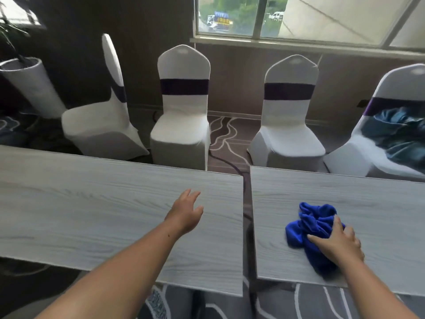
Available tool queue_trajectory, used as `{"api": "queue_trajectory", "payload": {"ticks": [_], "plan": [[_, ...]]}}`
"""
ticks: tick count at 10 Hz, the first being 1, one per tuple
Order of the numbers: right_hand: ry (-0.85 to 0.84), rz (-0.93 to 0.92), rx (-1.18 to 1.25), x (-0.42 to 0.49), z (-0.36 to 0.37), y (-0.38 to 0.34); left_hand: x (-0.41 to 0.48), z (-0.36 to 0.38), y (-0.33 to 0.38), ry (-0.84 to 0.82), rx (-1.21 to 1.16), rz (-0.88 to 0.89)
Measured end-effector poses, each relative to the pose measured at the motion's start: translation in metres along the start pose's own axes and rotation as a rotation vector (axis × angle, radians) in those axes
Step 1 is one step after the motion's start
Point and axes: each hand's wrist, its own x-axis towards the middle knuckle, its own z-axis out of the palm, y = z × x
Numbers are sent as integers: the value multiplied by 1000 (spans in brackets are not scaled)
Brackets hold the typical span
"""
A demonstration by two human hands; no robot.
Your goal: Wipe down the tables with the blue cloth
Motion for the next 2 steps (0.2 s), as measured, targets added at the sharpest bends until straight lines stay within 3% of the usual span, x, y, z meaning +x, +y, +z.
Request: {"api": "queue_trajectory", "payload": {"ticks": [2], "plan": [[86, -124, 91, -102, 27, -53, -51, -52, -88, 0, 3, 24]]}}
